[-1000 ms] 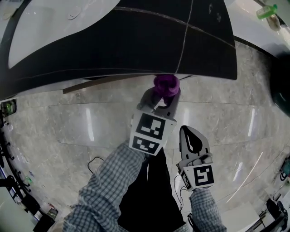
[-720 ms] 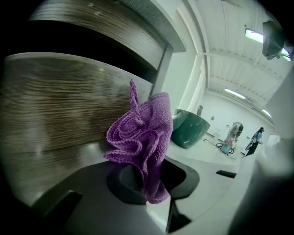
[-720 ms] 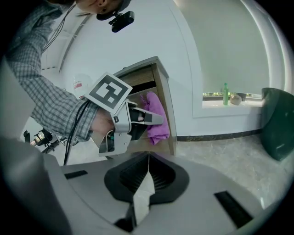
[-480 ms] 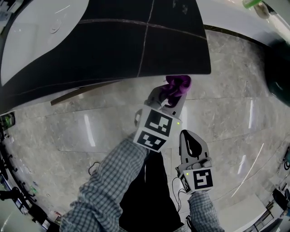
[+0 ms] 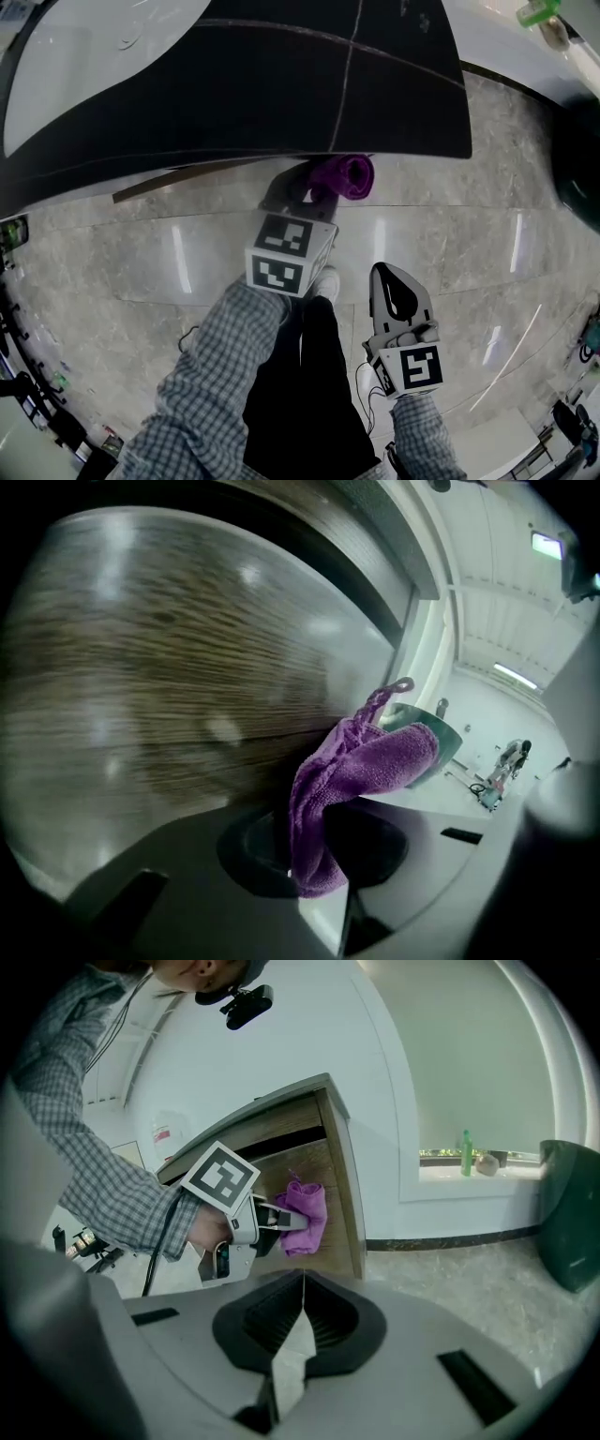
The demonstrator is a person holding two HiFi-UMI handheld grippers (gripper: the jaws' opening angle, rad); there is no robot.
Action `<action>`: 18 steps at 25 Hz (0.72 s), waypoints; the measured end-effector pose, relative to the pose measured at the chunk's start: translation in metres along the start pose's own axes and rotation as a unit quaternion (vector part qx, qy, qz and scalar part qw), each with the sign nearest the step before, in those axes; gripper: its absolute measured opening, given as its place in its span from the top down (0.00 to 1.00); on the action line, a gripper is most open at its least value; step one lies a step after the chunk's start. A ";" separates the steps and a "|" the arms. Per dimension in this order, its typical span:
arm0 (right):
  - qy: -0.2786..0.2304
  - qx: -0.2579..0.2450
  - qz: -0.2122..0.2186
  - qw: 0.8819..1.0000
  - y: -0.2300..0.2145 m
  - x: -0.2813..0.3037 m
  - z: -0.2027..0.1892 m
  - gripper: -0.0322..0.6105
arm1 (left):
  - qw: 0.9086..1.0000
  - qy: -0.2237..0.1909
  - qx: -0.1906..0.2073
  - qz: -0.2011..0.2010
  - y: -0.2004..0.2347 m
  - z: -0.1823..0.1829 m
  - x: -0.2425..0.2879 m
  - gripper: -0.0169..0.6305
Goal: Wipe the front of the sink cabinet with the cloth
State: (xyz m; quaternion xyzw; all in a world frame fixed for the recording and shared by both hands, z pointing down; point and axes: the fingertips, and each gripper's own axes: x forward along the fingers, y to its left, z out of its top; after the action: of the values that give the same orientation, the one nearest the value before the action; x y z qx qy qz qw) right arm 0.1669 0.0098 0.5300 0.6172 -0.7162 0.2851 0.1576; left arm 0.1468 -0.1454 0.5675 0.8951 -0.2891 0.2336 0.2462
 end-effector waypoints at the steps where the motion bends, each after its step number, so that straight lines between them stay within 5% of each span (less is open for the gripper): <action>1: 0.000 -0.002 0.004 1.000 0.004 0.003 0.000 0.92 | 1.000 0.000 -0.004 0.003 0.005 -0.003 -0.003 0.87; 18: 0.024 -0.043 0.074 0.996 0.085 0.043 -0.009 0.92 | 0.993 0.005 -0.057 0.105 0.126 -0.060 -0.092 0.87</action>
State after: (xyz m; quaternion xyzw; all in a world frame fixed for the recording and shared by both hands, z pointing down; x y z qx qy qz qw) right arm 0.0747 -0.0125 0.5437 0.5478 -0.7678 0.2795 0.1797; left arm -0.0161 -0.1639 0.6006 0.8429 -0.3935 0.2457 0.2726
